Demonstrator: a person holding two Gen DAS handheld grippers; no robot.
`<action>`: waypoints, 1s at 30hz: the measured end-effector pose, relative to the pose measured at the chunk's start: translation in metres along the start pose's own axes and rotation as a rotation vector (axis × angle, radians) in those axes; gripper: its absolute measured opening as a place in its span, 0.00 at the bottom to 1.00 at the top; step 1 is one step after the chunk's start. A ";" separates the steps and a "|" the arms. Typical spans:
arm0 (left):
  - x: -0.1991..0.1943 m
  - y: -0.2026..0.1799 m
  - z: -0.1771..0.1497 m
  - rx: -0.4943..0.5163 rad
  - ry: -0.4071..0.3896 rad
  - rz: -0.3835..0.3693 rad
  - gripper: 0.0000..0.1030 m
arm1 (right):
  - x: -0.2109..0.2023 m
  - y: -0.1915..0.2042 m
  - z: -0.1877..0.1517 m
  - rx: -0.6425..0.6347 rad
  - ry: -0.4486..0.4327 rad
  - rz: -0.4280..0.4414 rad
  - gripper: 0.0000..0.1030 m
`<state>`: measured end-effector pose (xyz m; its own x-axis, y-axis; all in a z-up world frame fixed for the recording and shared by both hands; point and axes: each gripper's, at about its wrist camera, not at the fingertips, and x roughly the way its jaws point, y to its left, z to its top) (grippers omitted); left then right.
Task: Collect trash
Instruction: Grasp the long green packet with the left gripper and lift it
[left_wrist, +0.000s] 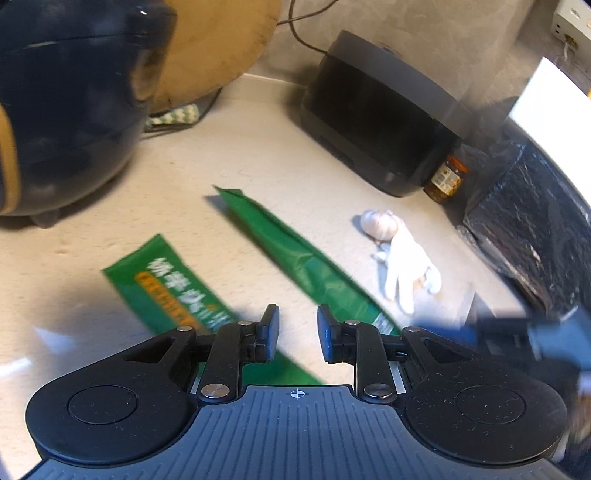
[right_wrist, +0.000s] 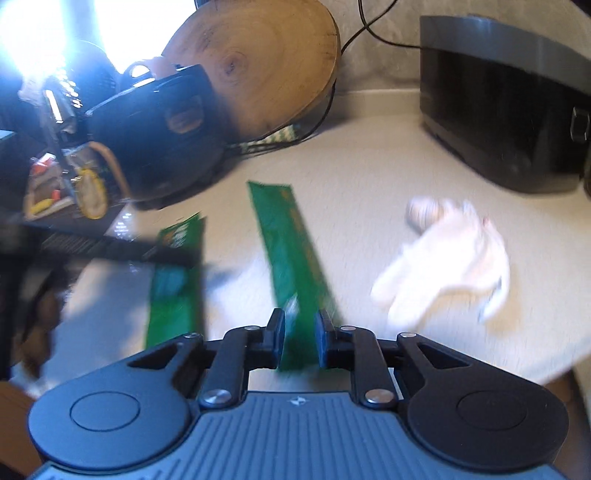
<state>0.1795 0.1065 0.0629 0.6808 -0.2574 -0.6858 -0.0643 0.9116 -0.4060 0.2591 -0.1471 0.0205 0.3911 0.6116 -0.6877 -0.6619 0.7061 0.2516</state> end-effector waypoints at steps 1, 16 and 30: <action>0.004 -0.002 0.002 -0.014 -0.003 0.001 0.25 | -0.005 -0.001 -0.006 0.011 0.003 0.024 0.17; 0.081 -0.061 0.037 0.088 0.009 0.132 0.25 | -0.057 -0.047 -0.048 0.035 -0.201 -0.172 0.64; 0.050 -0.039 0.024 0.038 0.012 0.262 0.26 | -0.058 -0.094 -0.085 0.178 -0.308 -0.177 0.72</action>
<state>0.2335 0.0653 0.0590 0.6355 -0.0146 -0.7719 -0.2097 0.9590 -0.1908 0.2438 -0.2794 -0.0214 0.6805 0.5342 -0.5016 -0.4564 0.8445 0.2802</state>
